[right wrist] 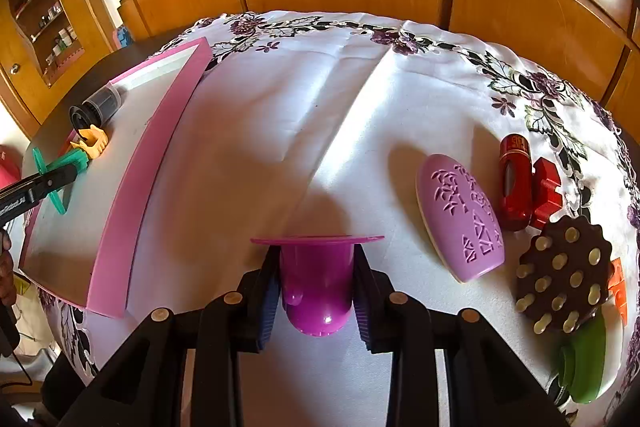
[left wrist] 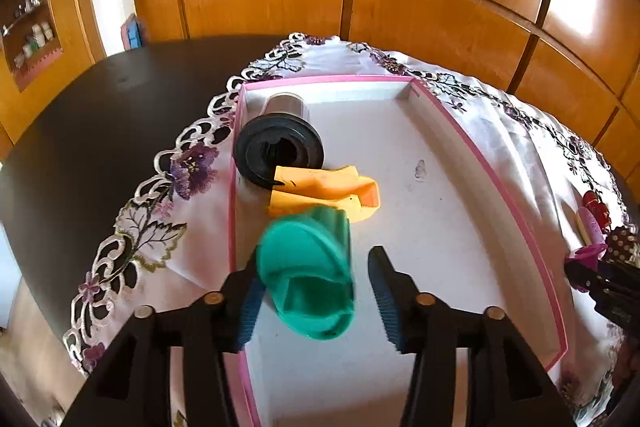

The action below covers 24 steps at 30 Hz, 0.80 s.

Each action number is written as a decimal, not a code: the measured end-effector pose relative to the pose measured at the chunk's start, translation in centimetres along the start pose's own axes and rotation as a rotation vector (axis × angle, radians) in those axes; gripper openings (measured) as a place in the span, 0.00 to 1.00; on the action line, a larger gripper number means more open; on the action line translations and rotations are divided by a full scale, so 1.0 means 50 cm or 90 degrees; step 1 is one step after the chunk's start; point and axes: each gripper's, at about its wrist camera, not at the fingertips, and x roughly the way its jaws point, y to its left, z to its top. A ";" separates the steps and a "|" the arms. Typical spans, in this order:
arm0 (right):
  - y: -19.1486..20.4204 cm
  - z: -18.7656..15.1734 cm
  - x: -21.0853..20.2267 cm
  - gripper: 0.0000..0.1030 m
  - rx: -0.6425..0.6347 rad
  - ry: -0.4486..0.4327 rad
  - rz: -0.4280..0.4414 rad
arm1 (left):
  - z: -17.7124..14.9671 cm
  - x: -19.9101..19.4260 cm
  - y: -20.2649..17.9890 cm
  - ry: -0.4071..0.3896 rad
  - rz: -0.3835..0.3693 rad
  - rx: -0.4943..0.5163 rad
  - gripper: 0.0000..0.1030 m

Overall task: Organize rigid objects
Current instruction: 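Lower the teal cup into the tray and open the left gripper, then carry the magenta cup into the tray beside the teal cup and open the right gripper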

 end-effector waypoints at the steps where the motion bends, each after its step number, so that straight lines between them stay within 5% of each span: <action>1: 0.000 0.000 0.000 0.31 0.000 0.000 0.000 | -0.003 -0.004 -0.001 -0.002 0.004 0.002 0.52; 24: 0.012 -0.002 -0.005 0.31 -0.009 -0.016 -0.032 | -0.050 -0.143 -0.030 -0.072 0.007 -0.017 0.57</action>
